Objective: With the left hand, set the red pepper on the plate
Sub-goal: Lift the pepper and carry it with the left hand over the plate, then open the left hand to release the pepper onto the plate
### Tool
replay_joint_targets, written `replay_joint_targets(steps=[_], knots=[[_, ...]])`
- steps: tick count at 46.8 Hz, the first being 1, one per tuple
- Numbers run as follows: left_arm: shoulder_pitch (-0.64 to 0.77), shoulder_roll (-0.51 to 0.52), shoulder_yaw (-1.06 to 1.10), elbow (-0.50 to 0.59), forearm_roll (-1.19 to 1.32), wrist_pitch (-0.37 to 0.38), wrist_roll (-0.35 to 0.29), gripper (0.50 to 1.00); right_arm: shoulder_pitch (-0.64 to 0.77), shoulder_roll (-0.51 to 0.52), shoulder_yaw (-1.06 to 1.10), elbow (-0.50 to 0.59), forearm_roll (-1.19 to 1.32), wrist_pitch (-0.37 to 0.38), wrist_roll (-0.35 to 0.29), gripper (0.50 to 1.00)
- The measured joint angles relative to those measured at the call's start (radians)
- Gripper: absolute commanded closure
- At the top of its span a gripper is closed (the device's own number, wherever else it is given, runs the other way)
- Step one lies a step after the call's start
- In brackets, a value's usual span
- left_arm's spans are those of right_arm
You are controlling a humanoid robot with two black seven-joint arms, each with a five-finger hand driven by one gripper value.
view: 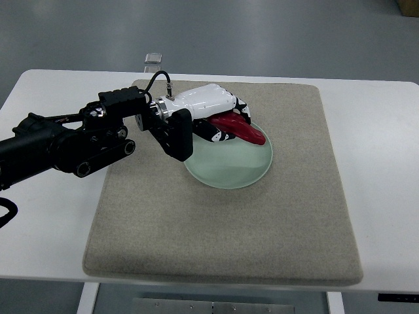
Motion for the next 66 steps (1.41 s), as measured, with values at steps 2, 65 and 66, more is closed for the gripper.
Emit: replay_joint_targets(steps=[2,65,66], knots=[[0.0,-0.002,0.002,-0.001,0.003,-0.005,0.0,1.0,0.0,0.0,0.0,0.0,0.0,0.0,0.0,0.568],[0.054,-0.001,-0.005,0.003,-0.011,0.013,0.0,0.652,0.0,0.0,0.0,0.0,0.0,0.0,0.001,0.568],[0.054,-0.001,-0.007,0.003,-0.012,0.013,0.0,0.649,0.0,0.0,0.0,0.0,0.0,0.0,0.001,0.568]])
